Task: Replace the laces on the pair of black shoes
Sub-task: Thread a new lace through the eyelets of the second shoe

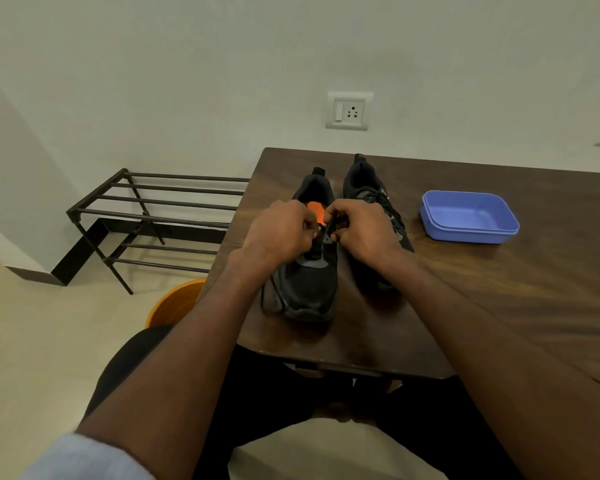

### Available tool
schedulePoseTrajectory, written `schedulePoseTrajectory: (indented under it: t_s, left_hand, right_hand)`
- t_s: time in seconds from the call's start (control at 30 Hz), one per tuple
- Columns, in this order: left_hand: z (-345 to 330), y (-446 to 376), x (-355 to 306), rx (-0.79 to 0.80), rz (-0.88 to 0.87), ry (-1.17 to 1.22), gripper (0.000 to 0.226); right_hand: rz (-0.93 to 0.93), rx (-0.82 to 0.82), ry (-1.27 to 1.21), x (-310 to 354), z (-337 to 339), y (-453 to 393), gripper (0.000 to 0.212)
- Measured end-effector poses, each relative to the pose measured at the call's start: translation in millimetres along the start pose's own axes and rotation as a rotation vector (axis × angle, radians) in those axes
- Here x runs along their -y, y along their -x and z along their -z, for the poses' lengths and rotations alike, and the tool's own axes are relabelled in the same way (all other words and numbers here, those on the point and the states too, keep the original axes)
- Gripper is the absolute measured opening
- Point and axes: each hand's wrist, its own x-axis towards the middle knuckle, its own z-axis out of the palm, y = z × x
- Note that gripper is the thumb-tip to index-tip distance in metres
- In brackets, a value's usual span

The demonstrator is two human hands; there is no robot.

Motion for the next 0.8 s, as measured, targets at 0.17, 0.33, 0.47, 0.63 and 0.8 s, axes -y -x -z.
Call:
schedulePoseTrajectory:
  t_s: [0.17,0.33,0.47,0.63,0.8]
  left_hand:
    - [-3.5,-6.0,1.7,0.057,-0.026,0.136,0.009]
    - [-7.1,-10.1,7.2,0.092,0.036,0.24,0.011]
    - [-13.3,-11.3,2.0,0.048,0.095,0.205,0.01]
    - [-20.3,-8.5,-6.2,-0.089,0.191,0.064,0.014]
    - [-17.5,-7.6,-8.7,0.036,0.188,0.283,0.021]
  right_hand:
    - [-0.044,0.009,-0.027,-3.1,2.5,-1.2,0.032]
    - [-0.053,0.01,-0.046,-0.8,-0.2,-0.4,0.029]
    - [-0.074,0.009,-0.071,-0.8,1.7,0.3,0.028]
    - [-0.094,-0.003,-0.083,2.2,-2.4,1.0,0.028]
    - [-0.116,-0.014,-0.092,4.3,-2.1,2.9,0.031]
